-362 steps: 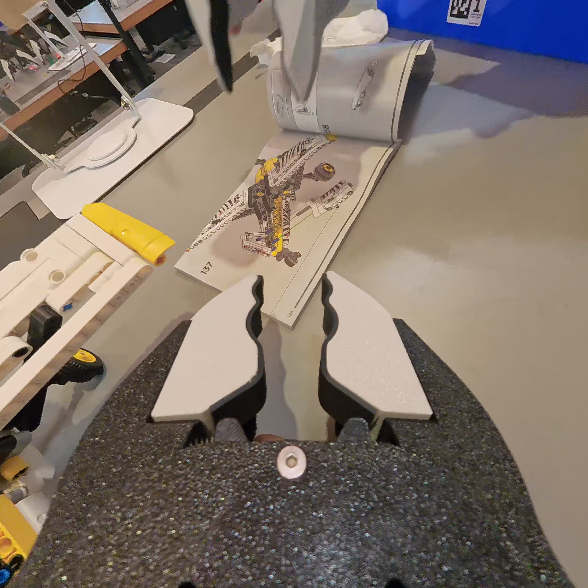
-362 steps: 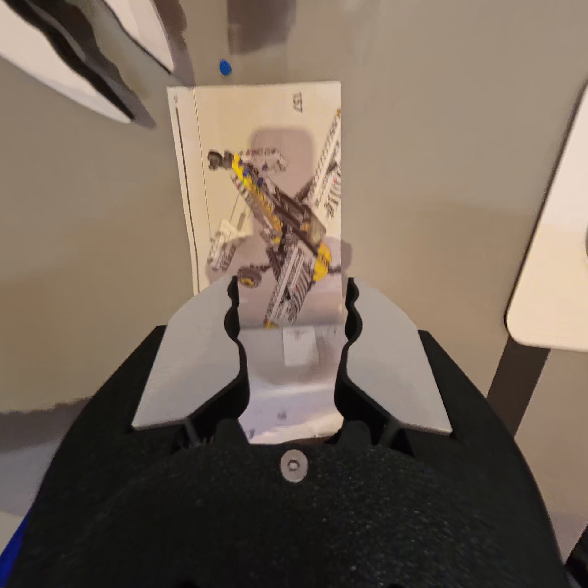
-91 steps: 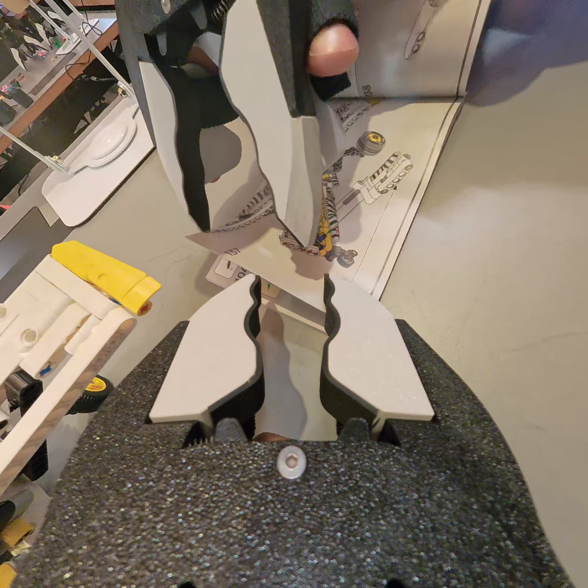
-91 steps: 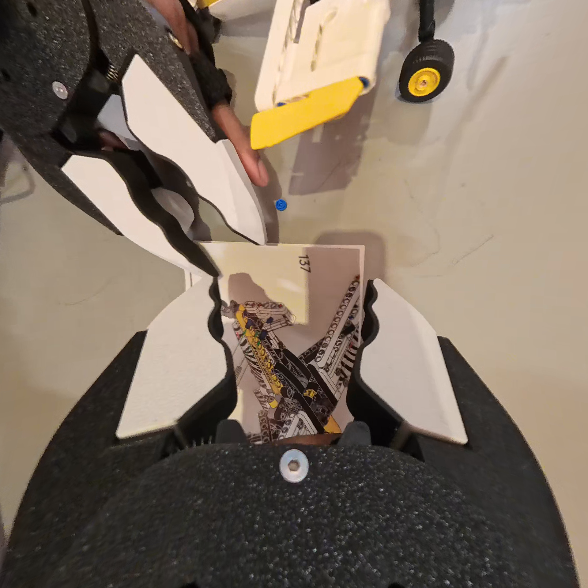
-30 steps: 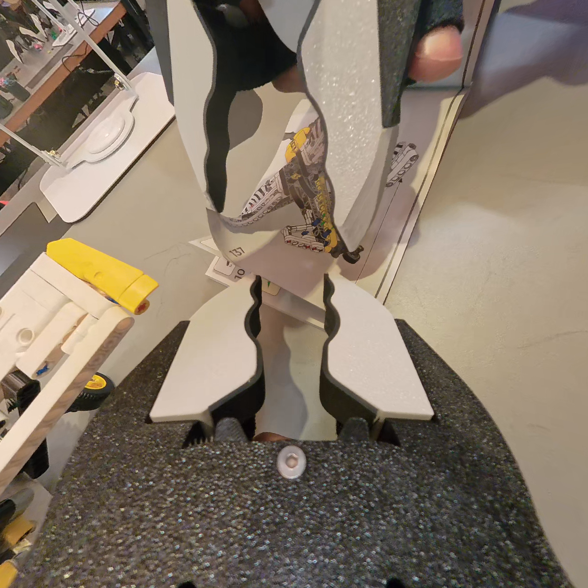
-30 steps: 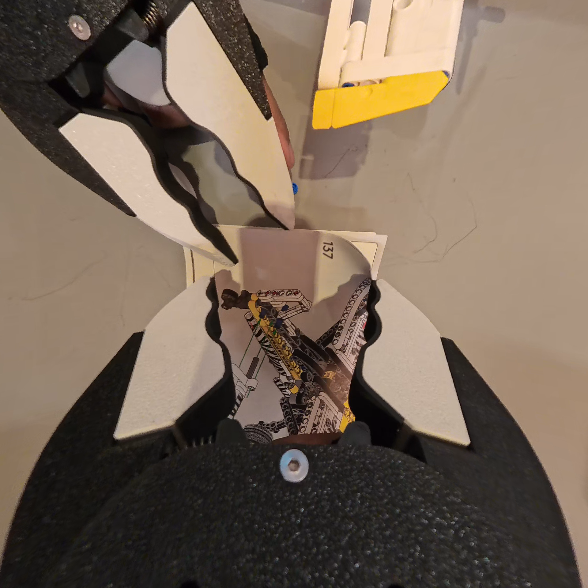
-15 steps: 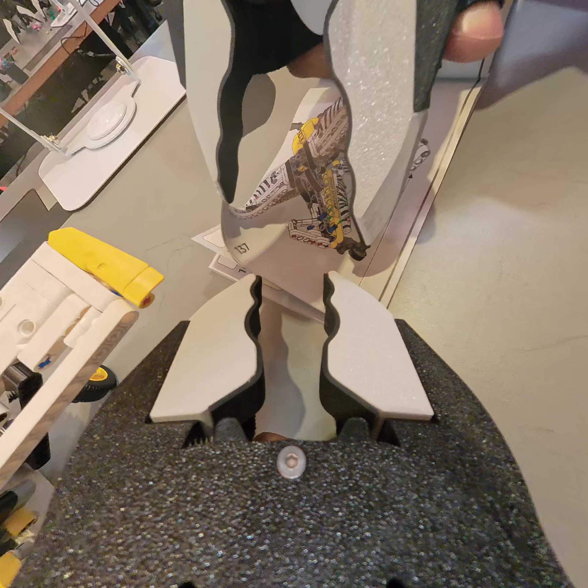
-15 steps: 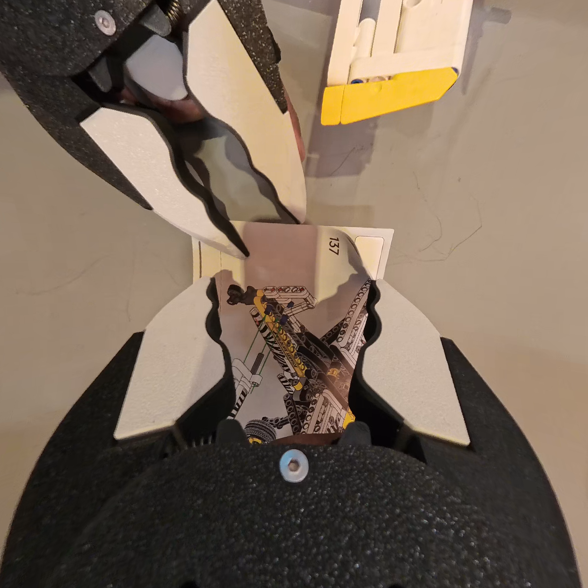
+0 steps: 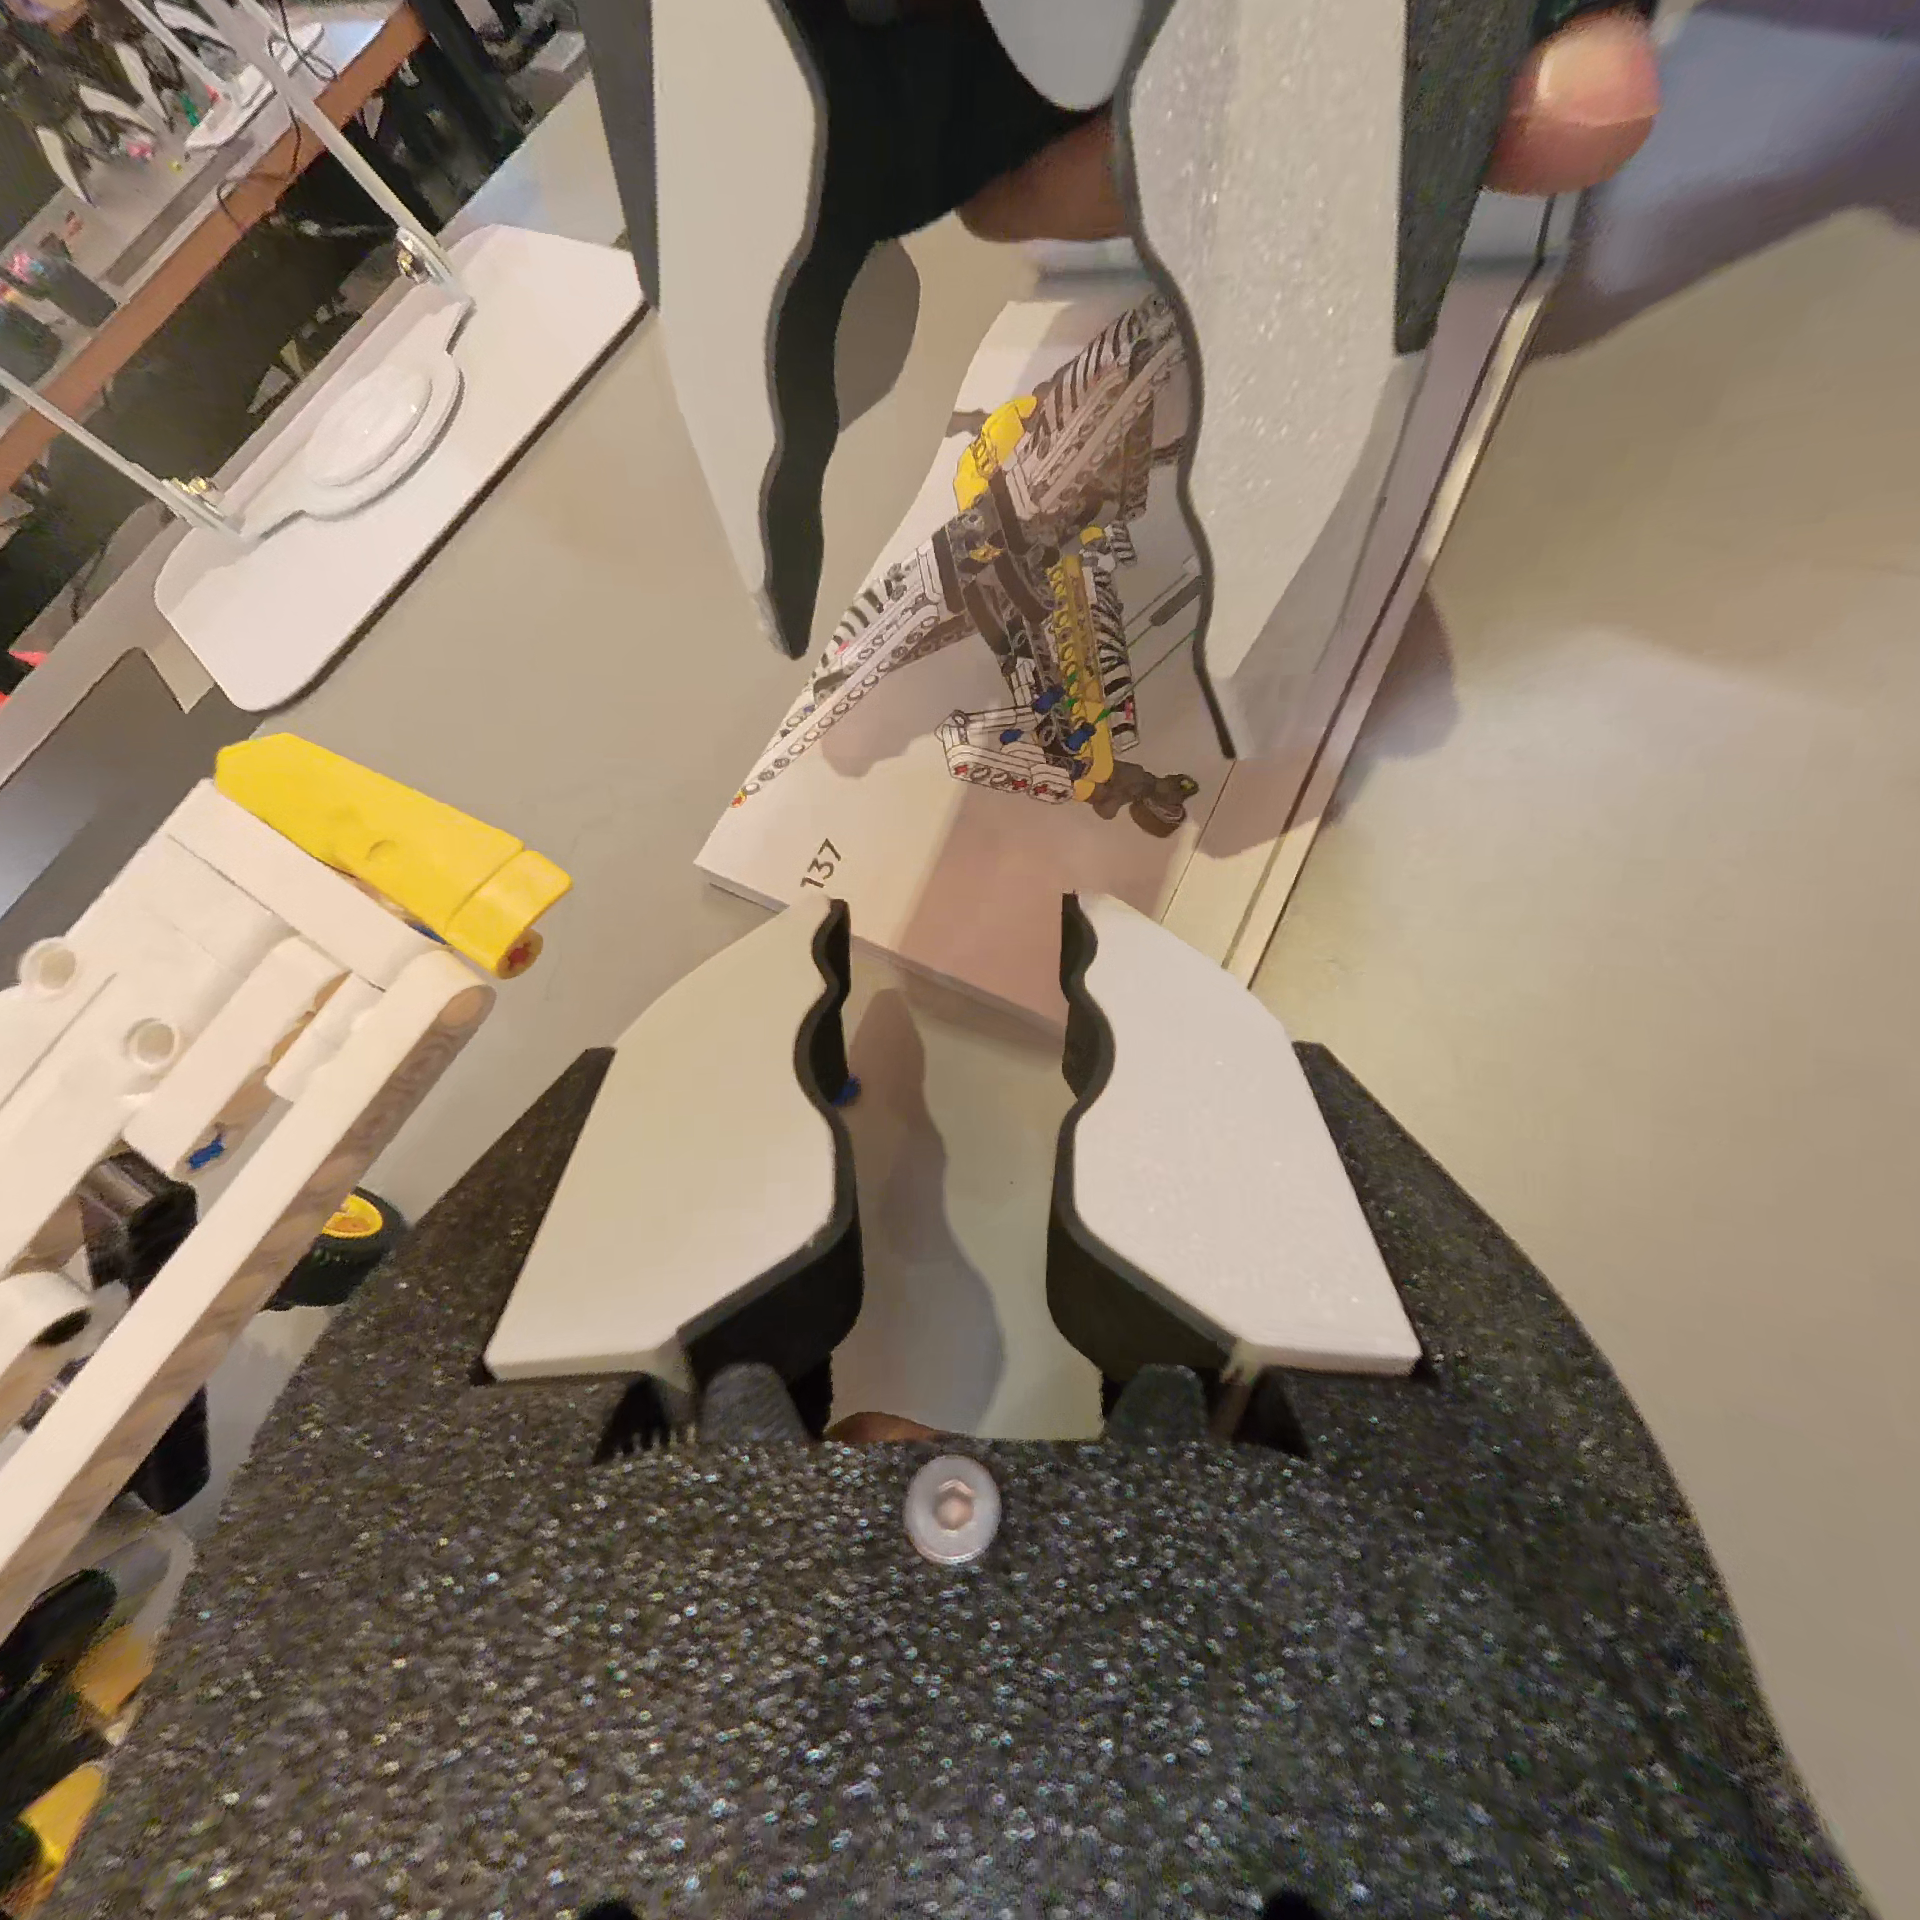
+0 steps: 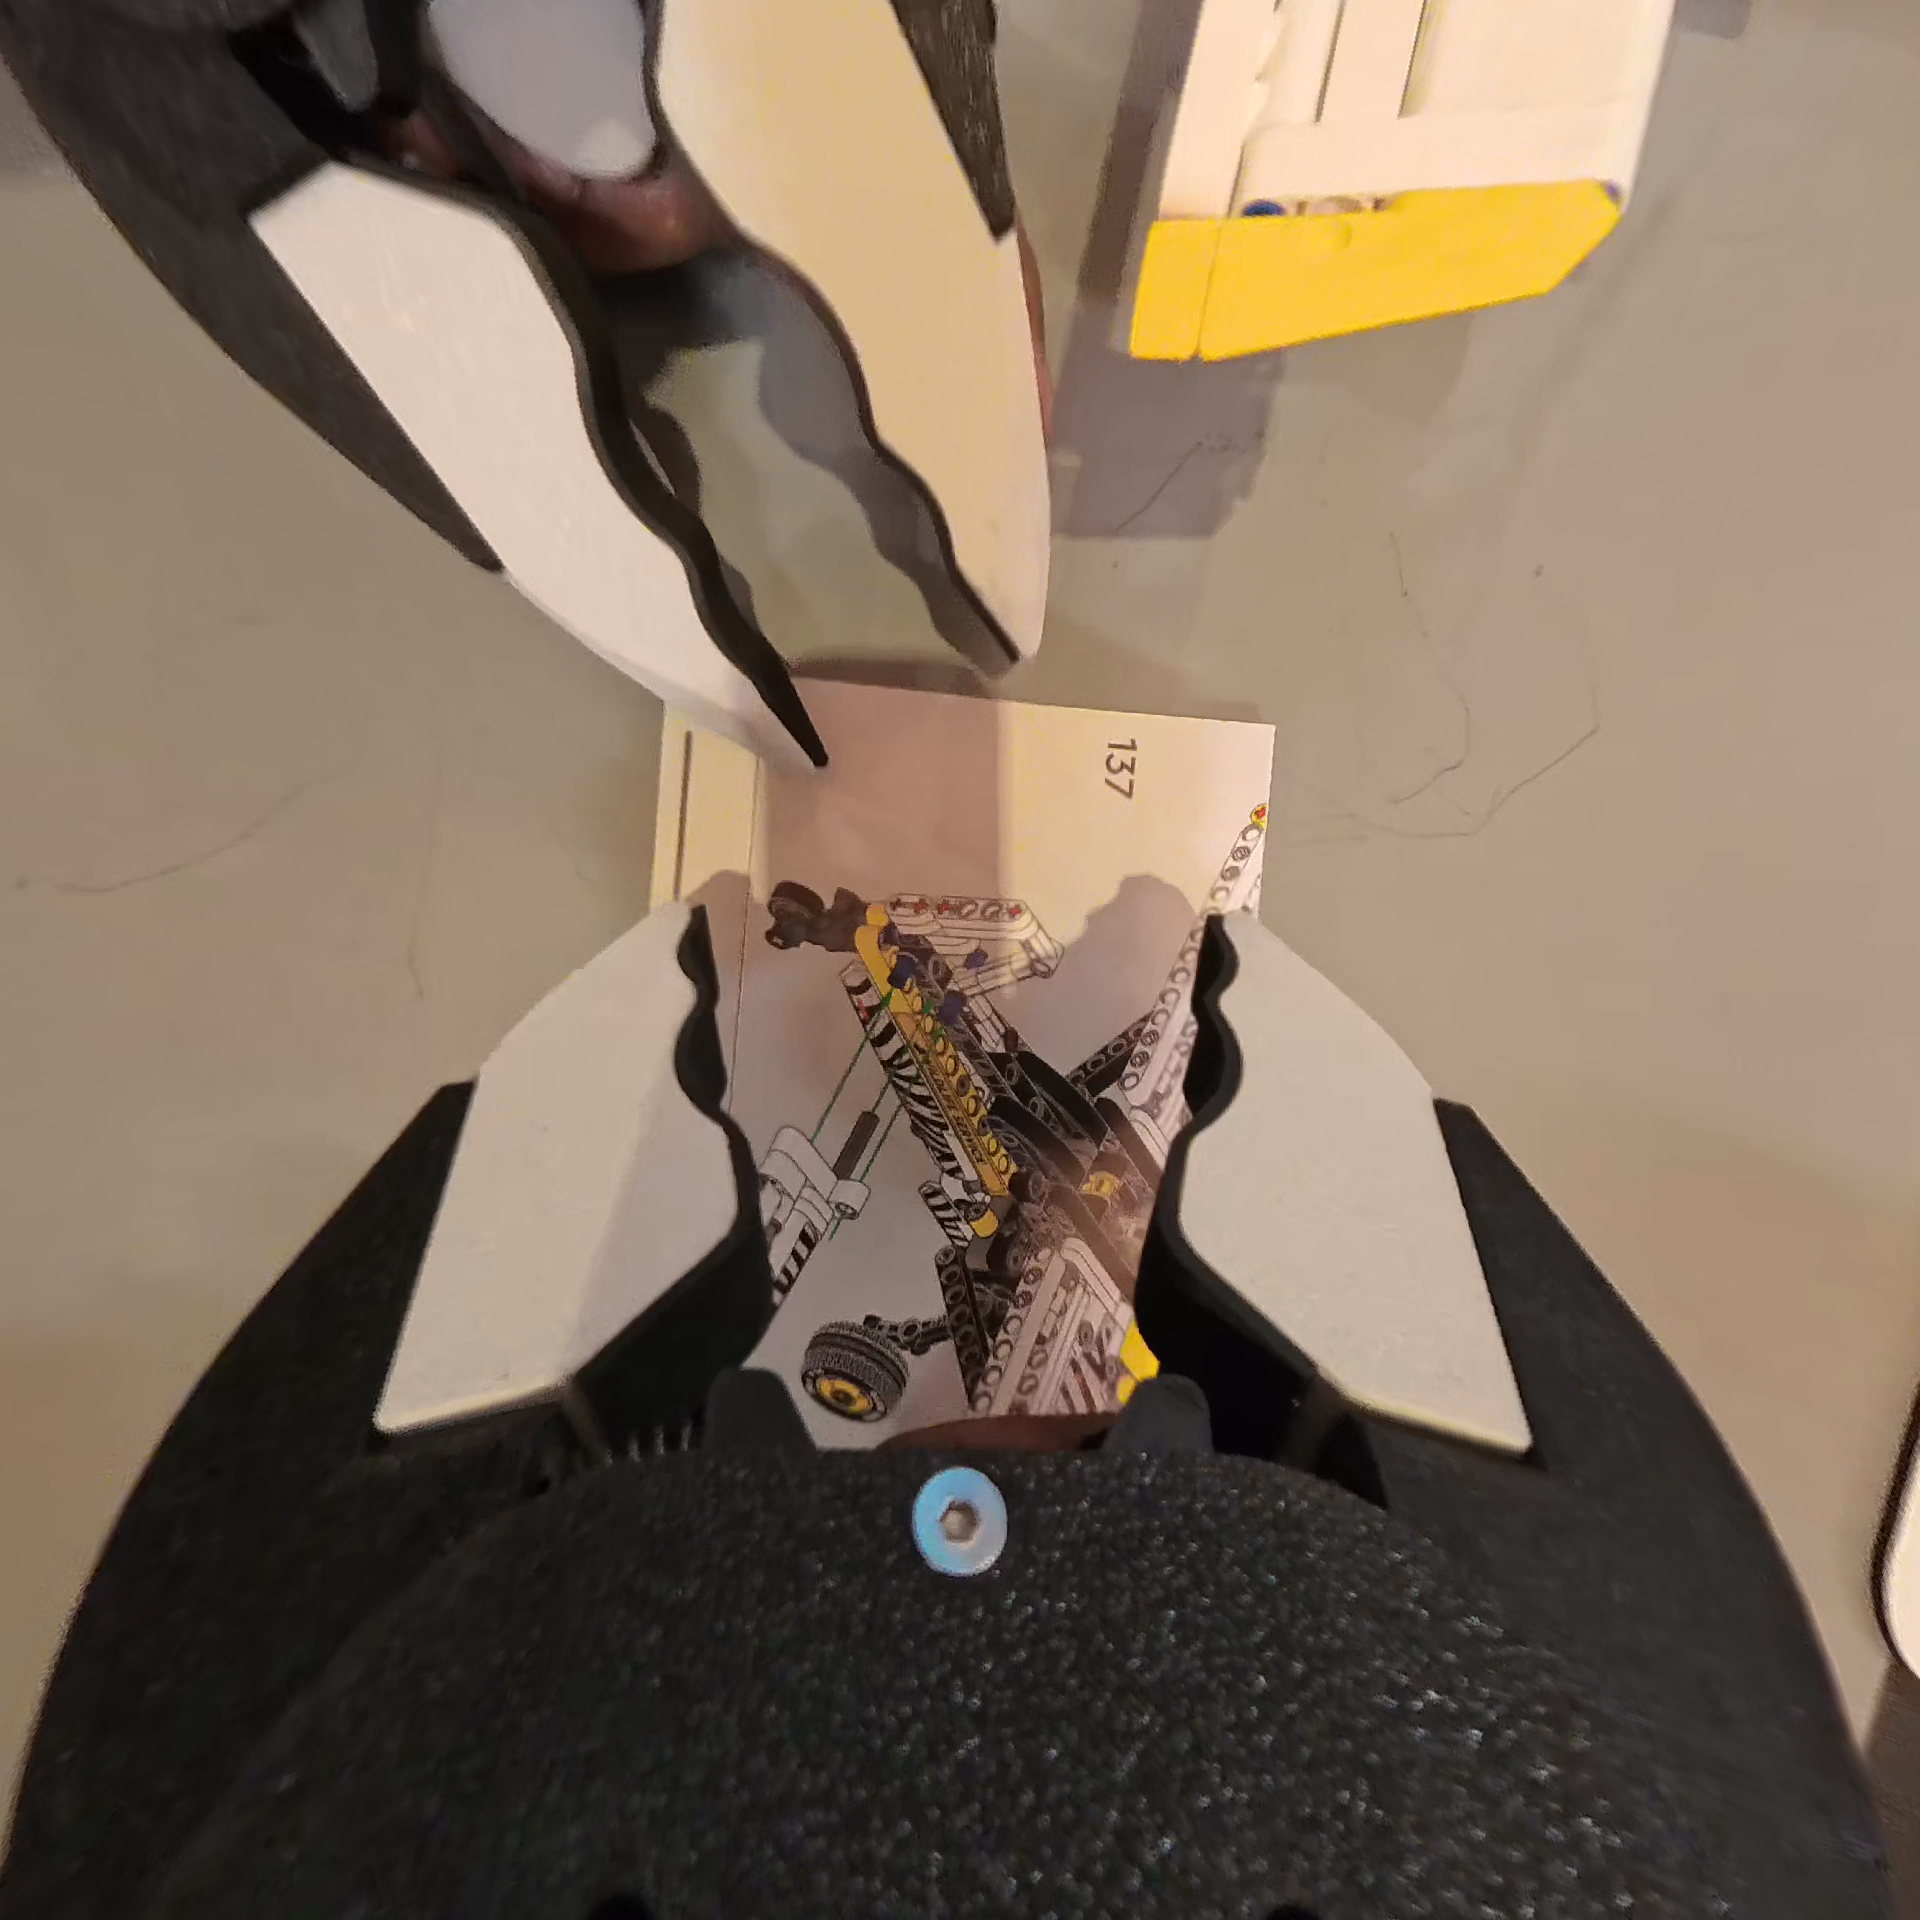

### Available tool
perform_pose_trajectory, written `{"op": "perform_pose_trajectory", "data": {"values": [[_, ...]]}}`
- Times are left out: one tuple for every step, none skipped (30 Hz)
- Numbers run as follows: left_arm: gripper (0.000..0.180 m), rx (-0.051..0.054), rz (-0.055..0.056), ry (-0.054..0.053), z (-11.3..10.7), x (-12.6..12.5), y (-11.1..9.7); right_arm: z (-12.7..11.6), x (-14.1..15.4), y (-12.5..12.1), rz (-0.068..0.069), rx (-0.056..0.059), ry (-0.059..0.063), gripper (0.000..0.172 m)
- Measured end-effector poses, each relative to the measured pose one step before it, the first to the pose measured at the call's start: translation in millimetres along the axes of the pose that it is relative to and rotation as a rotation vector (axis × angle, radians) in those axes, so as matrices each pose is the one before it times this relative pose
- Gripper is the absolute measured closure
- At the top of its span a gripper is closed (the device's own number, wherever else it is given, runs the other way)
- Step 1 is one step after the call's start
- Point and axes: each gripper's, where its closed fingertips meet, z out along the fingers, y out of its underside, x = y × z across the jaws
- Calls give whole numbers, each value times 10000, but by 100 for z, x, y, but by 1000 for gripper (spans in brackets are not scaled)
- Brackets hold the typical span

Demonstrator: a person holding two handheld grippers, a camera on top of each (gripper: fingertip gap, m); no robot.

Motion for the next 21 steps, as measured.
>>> {"op": "perform_pose_trajectory", "data": {"values": [[141,92,-15,30,-125,-45,-73,-28,87,101,-7,-77,32,82],[140,95,-45,35,-118,-36,-88,1,143,-7,69,14,8,82],[140,70,-62,28,-95,-39,-70,73,224,-12,180,18,-15,82],[140,31,-60,16,-60,-23,-13,142,169,20,278,10,-101,81],[140,2,-31,13,-47,1,32,163,-10,-11,333,37,-224,80],[140,-3,-5,-11,-46,-11,59,153,-219,-7,323,35,-323,77],[140,0,8,-46,-102,-47,61,134,-290,10,203,0,-279,73],[140,18,-7,-69,-144,-85,82,126,-177,49,-12,-61,-62,69],[141,-9,-38,-39,-165,-55,156,120,-88,94,-204,-141,142,66],[141,0,-62,-27,-170,-84,164,108,-165,80,-266,-166,187,64],[141,-3,-51,-34,-204,-134,125,91,-340,-6,-201,-143,102,61],[141,44,-69,-50,-208,-183,40,100,-381,-28,-128,-130,86,61],[141,45,-93,-34,-186,-201,-7,139,-367,-2,-116,-137,121,61],[141,37,-103,-20,-171,-182,-35,175,-249,64,-129,-154,209,61],[141,66,-126,15,-154,-119,-113,193,-87,154,-143,-187,305,61],[141,94,-139,56,-158,-21,-164,189,27,233,-149,-198,337,61],[141,100,-105,57,-155,32,-175,121,69,140,-104,-100,300,61],[141,85,-57,15,-117,5,-133,-12,80,-53,29,58,194,62],[141,49,-1,-6,-91,13,-80,-40,123,0,100,37,142,65],[141,41,17,-28,-60,-18,-35,-22,64,130,66,-34,50,65],[141,28,13,-10,-41,16,-13,-33,19,109,67,-3,-17,67]]}}
